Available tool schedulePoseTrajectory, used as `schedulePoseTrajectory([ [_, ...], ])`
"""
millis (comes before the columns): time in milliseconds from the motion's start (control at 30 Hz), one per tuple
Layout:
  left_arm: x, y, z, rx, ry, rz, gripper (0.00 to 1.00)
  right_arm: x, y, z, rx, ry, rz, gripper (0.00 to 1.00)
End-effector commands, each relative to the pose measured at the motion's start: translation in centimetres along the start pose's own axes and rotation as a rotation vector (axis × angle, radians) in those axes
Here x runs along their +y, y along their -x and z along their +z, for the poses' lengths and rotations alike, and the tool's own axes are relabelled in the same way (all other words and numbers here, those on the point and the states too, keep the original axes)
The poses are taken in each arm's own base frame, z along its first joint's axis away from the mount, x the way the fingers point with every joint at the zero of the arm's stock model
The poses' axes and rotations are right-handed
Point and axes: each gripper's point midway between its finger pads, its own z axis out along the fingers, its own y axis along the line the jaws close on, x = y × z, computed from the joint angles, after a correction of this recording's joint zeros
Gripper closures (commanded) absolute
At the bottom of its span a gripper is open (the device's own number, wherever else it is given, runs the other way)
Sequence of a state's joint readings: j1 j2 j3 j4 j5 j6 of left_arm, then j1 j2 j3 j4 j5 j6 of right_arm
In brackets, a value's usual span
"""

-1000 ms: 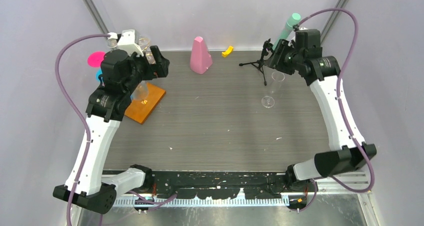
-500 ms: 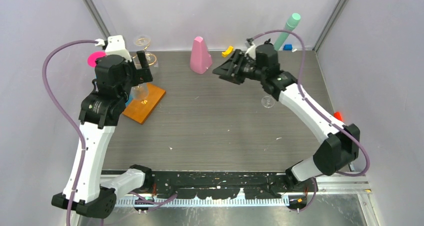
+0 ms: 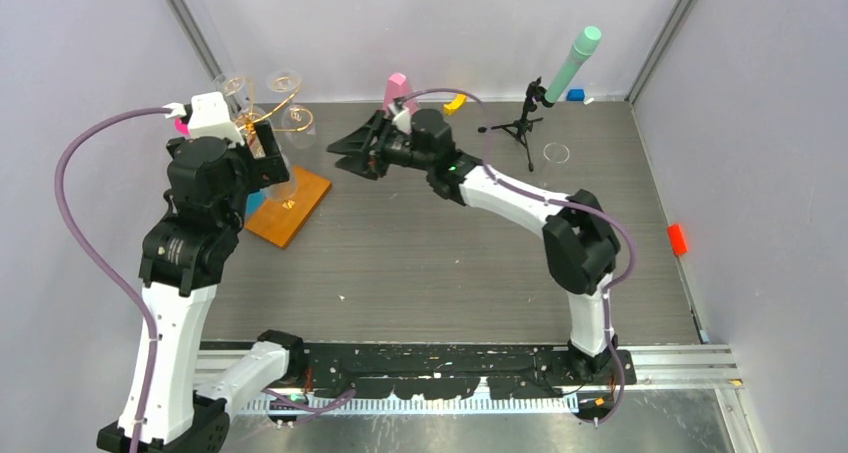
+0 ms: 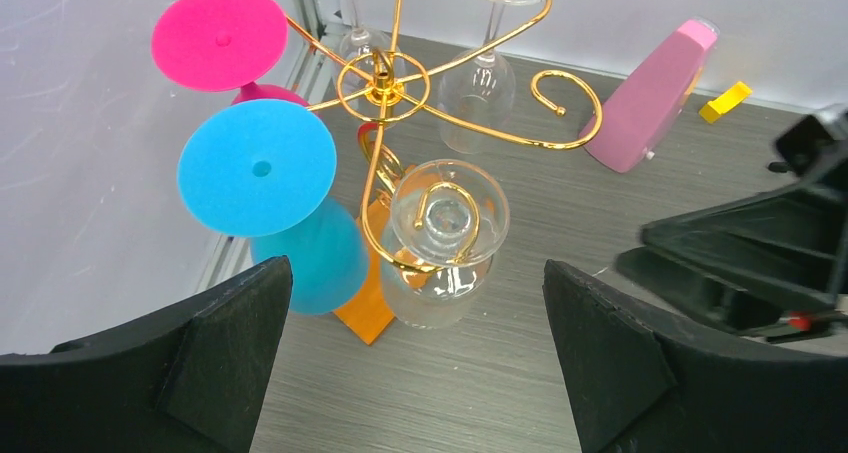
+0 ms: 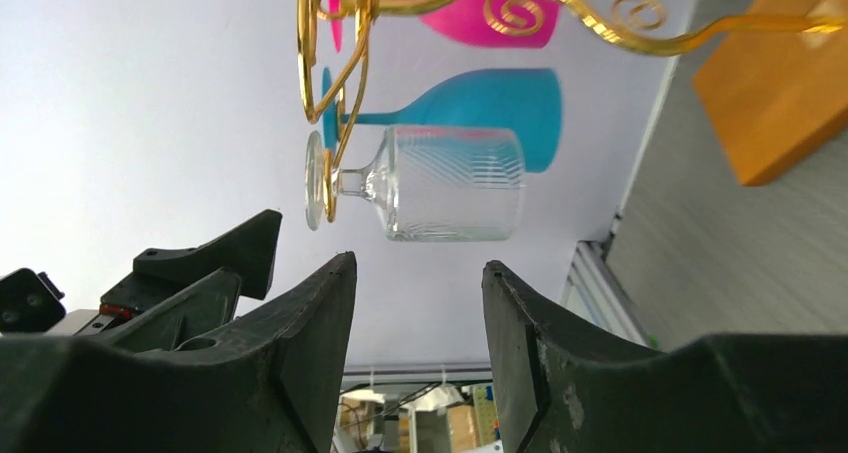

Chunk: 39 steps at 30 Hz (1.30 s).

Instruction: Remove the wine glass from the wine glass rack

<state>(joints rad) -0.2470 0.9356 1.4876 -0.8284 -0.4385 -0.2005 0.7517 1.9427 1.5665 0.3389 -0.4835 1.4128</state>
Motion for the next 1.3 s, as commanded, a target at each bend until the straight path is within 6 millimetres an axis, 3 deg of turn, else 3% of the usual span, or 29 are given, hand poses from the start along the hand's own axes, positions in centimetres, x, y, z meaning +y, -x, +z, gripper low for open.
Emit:
schedulePoseTrajectory([
  [0, 1.3, 1.4, -1.9, -0.08, 0.015, -0.021, 0.0, 8.0, -2.0, 2.0, 0.007, 0.224, -0.03, 0.45],
  [67, 1.5, 1.7, -2.4, -0.105, 0.014, -0.027, 0.0, 9.3, -2.4, 2.7, 0.008, 0.253, -0.041, 0.45],
  [200, 2.3, 2.3, -3.4, -0.156, 0.028, -0.043, 0.0, 9.9, -3.2, 3.8, 0.009, 0.257, -0.046, 0.45],
  [567, 3.7, 3.3, -5.2, -0.239, 0.054, -0.074, 0.0, 5.4, -4.1, 6.5, -0.021, -0.041, -0.16, 0.52],
  [767, 3.6, 3.2, -5.3, -0.237, 0.045, -0.072, 0.0, 6.0, -4.4, 7.3, -0.019, -0.026, -0.191, 0.54],
  [1000, 3.6, 3.2, -5.3, -0.25, 0.042, -0.072, 0.0, 7.9, -5.4, 7.6, -0.015, 0.055, -0.21, 0.55],
  [1133, 3.6, 3.3, -5.6, -0.273, 0.035, -0.084, 0.0, 7.9, -5.2, 7.4, -0.038, 0.05, -0.212, 0.55],
  [1267, 3.8, 3.4, -5.8, -0.283, 0.037, -0.088, 0.0, 7.1, -4.5, 6.7, -0.092, -0.024, -0.23, 0.62],
])
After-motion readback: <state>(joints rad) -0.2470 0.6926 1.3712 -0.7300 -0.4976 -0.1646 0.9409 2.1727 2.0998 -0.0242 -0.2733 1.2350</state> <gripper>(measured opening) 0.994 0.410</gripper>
